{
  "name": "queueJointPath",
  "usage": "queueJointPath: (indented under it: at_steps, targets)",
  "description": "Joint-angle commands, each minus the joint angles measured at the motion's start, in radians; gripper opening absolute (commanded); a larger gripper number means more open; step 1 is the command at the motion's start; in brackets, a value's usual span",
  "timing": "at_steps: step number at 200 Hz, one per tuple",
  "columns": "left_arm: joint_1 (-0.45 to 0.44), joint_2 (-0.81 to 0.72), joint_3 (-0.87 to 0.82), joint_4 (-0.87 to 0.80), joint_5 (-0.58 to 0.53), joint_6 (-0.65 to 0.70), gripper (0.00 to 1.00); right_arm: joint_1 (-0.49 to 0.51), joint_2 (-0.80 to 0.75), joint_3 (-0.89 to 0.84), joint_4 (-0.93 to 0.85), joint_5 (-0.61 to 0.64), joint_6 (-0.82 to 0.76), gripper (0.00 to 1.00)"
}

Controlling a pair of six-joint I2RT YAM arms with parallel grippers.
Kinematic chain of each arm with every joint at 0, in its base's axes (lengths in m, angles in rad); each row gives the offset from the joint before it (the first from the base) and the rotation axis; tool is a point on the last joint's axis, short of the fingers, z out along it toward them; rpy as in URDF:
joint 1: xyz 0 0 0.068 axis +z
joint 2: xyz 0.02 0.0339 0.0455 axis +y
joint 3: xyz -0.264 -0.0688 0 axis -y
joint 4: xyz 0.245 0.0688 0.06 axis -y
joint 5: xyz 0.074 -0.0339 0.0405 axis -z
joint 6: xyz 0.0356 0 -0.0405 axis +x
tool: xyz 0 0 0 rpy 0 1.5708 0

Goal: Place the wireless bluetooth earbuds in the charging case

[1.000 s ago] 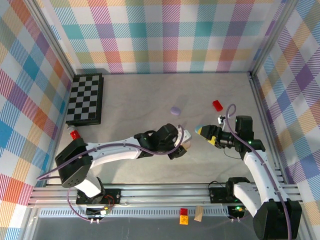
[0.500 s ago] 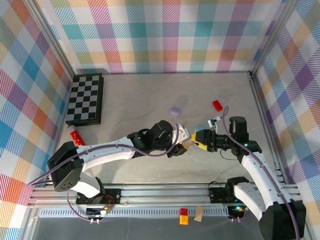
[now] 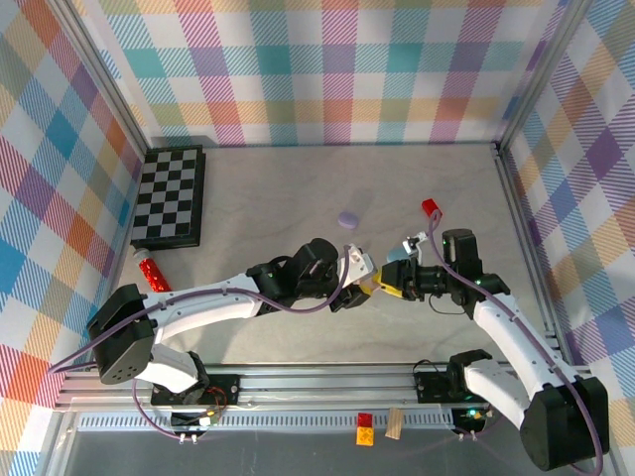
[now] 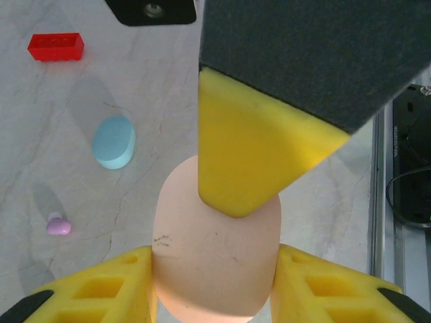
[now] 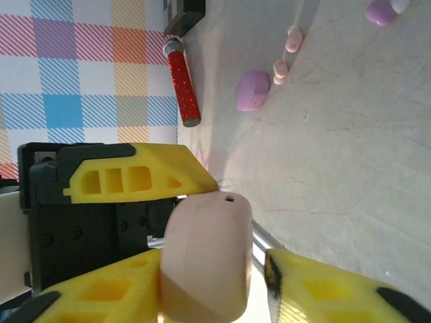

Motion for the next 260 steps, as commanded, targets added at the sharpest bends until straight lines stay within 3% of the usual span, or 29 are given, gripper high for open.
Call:
queueJointPath:
  at_steps: [1, 19, 45, 59, 84, 114, 137, 189, 260]
  targets:
    - [0.008, -0.033, -0.016, 0.035, -0.001, 0.022, 0.41, 0.004, 0.006, 0.015, 0.037, 0.002, 0.021, 0.31]
    - [0.008, -0.037, -0.020, 0.044, -0.008, 0.021, 0.42, 0.004, 0.000, 0.020, 0.048, -0.010, 0.029, 0.22]
    - [0.010, -0.053, -0.046, 0.112, 0.005, -0.005, 0.46, 0.004, -0.012, 0.016, 0.094, -0.023, 0.062, 0.18]
    - [0.013, -0.070, -0.067, 0.163, 0.012, -0.021, 0.54, 0.002, -0.017, 0.010, 0.134, -0.037, 0.088, 0.16]
    - [0.021, -0.122, -0.134, 0.299, 0.016, -0.056, 0.79, -0.014, -0.027, 0.002, 0.224, -0.066, 0.151, 0.16]
    - [0.056, -0.164, -0.299, 0.638, 0.054, -0.101, 0.89, -0.054, -0.018, -0.051, 0.482, -0.132, 0.336, 0.16]
    - [0.075, -0.147, -0.411, 0.933, 0.073, -0.097, 0.89, -0.058, -0.020, -0.081, 0.642, -0.148, 0.453, 0.16]
    - [0.091, -0.019, -0.524, 1.380, 0.010, -0.072, 0.90, -0.059, 0.006, -0.144, 1.009, -0.135, 0.725, 0.13]
    - [0.114, 0.054, -0.425, 1.372, 0.170, -0.041, 0.80, -0.053, -0.024, -0.141, 1.082, -0.113, 0.830, 0.14]
